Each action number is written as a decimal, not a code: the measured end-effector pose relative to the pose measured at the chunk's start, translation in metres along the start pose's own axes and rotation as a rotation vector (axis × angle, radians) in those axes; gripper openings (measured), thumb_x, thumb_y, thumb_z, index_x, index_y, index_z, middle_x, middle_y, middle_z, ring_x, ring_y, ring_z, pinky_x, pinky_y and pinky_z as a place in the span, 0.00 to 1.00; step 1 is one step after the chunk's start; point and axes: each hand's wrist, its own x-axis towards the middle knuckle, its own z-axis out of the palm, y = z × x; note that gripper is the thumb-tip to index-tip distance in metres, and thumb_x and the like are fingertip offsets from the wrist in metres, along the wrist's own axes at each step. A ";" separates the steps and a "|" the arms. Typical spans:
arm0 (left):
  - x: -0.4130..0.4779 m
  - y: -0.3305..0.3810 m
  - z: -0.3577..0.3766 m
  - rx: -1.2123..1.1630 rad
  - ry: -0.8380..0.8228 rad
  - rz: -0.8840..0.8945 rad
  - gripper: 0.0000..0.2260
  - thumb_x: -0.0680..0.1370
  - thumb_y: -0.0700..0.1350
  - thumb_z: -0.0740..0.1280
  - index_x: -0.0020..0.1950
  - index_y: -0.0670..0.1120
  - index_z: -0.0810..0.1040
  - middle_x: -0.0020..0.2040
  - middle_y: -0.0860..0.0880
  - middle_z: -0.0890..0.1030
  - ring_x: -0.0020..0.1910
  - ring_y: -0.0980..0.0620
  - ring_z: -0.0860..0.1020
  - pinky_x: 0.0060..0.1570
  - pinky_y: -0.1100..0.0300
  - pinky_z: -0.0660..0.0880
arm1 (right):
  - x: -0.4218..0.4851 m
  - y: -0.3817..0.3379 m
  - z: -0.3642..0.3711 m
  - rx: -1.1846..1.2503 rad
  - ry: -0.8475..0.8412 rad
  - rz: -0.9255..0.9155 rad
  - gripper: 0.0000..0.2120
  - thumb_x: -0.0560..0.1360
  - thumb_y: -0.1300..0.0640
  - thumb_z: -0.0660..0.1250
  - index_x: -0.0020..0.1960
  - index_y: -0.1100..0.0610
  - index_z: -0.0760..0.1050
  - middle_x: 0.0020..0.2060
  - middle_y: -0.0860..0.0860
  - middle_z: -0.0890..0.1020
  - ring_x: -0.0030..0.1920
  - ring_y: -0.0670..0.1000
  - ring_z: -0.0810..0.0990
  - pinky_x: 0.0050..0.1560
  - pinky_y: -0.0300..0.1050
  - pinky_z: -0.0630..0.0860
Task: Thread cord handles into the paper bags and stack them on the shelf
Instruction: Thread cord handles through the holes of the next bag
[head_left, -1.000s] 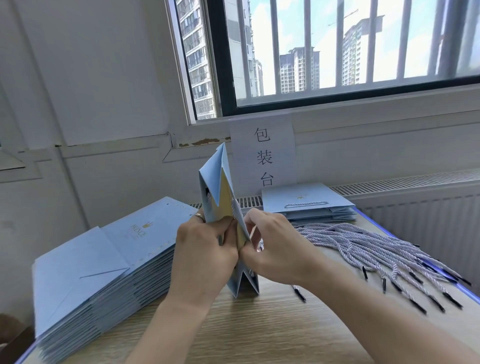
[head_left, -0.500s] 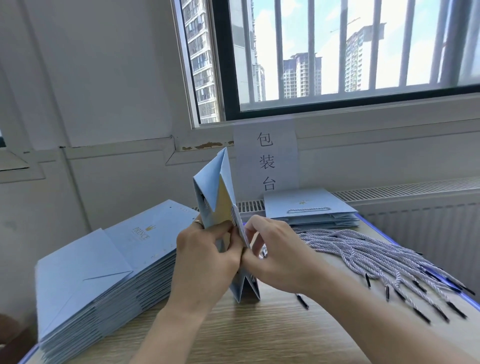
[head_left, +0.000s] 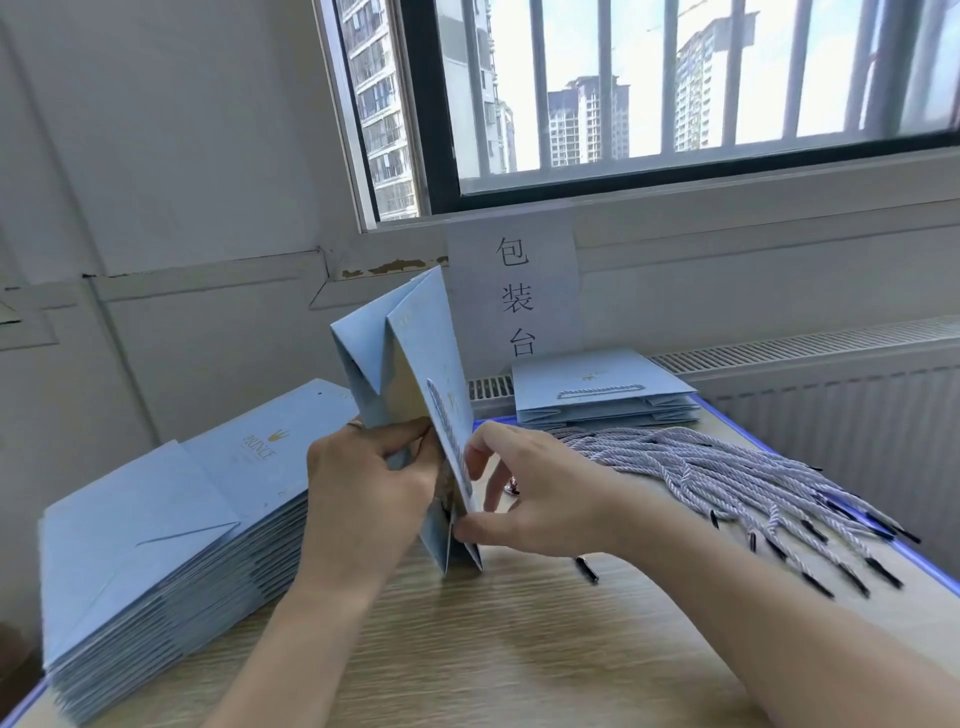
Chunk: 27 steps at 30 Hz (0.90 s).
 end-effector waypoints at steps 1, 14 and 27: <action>0.000 -0.001 0.000 0.006 0.007 -0.002 0.10 0.74 0.41 0.72 0.33 0.49 0.84 0.30 0.47 0.81 0.30 0.53 0.72 0.34 0.56 0.72 | -0.001 0.000 0.000 -0.010 -0.016 0.008 0.18 0.72 0.45 0.74 0.53 0.48 0.68 0.51 0.40 0.73 0.49 0.44 0.79 0.46 0.37 0.72; 0.007 0.003 -0.009 -0.272 0.252 -0.195 0.13 0.69 0.41 0.65 0.27 0.40 0.67 0.24 0.50 0.59 0.29 0.52 0.55 0.33 0.54 0.55 | 0.002 -0.006 -0.003 0.170 0.055 0.209 0.26 0.66 0.34 0.75 0.54 0.47 0.70 0.42 0.44 0.76 0.38 0.45 0.74 0.43 0.43 0.73; 0.011 -0.003 -0.006 -0.466 0.232 -0.251 0.07 0.75 0.37 0.70 0.37 0.40 0.81 0.35 0.43 0.80 0.37 0.49 0.76 0.44 0.51 0.76 | 0.007 -0.020 -0.001 1.150 0.037 0.254 0.16 0.76 0.48 0.65 0.45 0.62 0.77 0.31 0.55 0.80 0.27 0.48 0.74 0.26 0.34 0.67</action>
